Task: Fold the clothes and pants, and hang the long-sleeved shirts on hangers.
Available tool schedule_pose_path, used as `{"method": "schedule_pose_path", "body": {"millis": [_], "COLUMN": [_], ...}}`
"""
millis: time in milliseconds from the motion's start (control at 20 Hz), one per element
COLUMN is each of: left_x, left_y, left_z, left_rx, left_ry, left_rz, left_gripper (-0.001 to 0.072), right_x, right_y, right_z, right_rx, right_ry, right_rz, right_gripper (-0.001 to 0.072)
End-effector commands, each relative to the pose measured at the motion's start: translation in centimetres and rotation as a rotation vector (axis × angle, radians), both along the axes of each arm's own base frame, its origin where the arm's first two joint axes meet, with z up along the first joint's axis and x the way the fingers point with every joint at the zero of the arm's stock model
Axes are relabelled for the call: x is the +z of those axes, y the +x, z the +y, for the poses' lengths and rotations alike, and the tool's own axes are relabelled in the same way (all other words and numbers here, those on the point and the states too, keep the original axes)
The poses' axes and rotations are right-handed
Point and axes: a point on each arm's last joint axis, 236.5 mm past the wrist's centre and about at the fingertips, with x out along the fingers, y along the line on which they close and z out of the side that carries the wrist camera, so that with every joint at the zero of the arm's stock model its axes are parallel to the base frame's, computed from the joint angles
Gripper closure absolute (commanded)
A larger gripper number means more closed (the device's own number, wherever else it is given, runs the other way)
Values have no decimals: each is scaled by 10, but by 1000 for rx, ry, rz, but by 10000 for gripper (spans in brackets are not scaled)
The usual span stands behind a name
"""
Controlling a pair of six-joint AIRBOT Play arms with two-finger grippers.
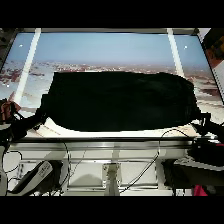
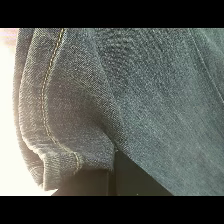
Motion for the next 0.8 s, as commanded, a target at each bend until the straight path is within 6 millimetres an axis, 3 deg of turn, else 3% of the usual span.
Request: {"method": "schedule_pose_path", "body": {"millis": [0,50,100,250,300,450,550,650,750], "left_x": [0,0,0,0,0,3,14,40,79], "left_y": [0,0,0,0,0,0,-3,-4,1], "left_z": [1,1,1,0,1,-1,-9,-14,-9], "left_rx": [1,1,1,0,1,-55,-164,-239,-245], "left_ry": [3,3,3,2,2,36,64,86,128], "left_rz": [-1,-1,-1,-1,-1,-19,-19,-39,-72], "left_gripper": [692,692,692,692,693,694,695,695,695], "right_x": [-18,-18,-17,-14,-12,5,29,65,104], "right_y": [20,26,31,34,32,10,-16,-36,-38], "right_z": [9,13,14,11,10,7,4,-1,-18], "right_rx": [80,101,116,89,63,89,101,113,54], "right_ry": [-69,-84,-100,-86,-62,-44,-29,-67,-174], "right_rz": [38,35,32,39,47,46,35,-44,-144], "right_gripper": [101,111,185,570,651,652,652,652,652]}}
